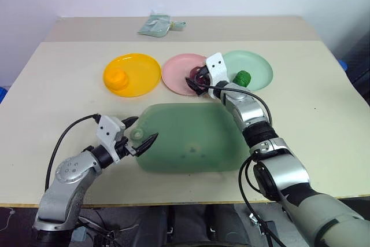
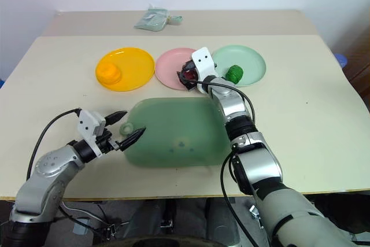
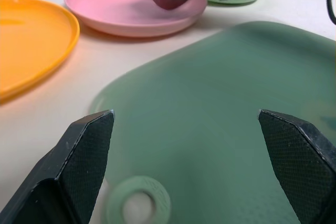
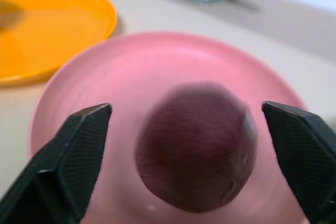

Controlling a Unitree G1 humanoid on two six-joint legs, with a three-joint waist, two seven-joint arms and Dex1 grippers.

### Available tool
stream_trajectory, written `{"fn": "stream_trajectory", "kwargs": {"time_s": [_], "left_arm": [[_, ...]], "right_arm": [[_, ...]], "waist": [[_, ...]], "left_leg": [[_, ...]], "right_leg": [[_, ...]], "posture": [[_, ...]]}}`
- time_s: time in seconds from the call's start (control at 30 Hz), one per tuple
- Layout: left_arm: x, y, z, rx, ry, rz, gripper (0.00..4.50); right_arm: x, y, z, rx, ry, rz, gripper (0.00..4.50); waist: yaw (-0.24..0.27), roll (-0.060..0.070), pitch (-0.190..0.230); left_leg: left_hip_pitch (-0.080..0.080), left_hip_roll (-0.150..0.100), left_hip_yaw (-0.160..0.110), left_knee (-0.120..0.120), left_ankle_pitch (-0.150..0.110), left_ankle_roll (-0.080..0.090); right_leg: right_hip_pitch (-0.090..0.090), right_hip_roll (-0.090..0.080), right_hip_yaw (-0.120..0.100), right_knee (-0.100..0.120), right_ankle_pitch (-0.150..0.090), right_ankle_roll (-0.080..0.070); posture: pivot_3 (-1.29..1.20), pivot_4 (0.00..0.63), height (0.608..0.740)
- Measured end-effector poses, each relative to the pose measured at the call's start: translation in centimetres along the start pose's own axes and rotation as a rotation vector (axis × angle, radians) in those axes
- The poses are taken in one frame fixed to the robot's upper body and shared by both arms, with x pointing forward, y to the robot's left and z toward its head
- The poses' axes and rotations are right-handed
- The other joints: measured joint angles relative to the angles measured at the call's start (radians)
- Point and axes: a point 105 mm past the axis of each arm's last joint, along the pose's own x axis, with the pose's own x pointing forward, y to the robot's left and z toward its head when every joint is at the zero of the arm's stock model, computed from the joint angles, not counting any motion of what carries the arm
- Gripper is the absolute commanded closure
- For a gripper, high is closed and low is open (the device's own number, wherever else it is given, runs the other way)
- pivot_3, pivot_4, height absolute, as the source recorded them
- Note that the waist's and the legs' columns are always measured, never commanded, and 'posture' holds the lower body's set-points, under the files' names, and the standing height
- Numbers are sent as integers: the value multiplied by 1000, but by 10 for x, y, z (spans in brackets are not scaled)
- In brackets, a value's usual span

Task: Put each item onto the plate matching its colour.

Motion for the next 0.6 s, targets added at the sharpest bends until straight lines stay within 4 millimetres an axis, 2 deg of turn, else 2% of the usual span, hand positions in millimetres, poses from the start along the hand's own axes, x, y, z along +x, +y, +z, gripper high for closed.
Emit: {"fn": "stream_trajectory", "kwargs": {"time_s": [0.1,0.17,0.27,0.43,0.5,0.6], "left_arm": [[-4,5,4,14,-12,40,0],[-10,11,4,22,-12,79,0],[-23,28,2,61,10,157,0],[-56,57,-11,87,91,262,0],[-64,60,-14,84,112,271,0],[-70,59,-17,79,127,256,0]], "right_arm": [[-16,-18,13,-72,-63,26,40],[-40,-32,16,-74,-105,69,40],[-85,-47,2,-47,-73,156,40],[-172,-48,-44,35,154,316,40],[-187,-47,-53,74,200,326,40],[-197,-49,-50,93,200,307,40]], "waist": [[0,0,0],[4,0,0],[5,0,0],[2,0,0],[-3,0,0],[1,0,0]], "left_leg": [[0,0,0,0,0,0],[0,0,-1,0,0,0],[0,1,0,0,0,0],[1,2,1,-1,-1,1],[2,2,3,0,-1,1],[3,3,2,-1,-1,1]], "right_leg": [[0,0,0,0,0,0],[0,0,0,0,0,0],[1,0,0,-1,0,0],[1,-1,0,-3,0,0],[1,-2,2,-3,0,0],[1,-3,2,-3,0,0]], "posture": [[0,150,740],[0,150,740],[0,150,740],[0,150,740],[0,150,740],[0,150,740]]}}
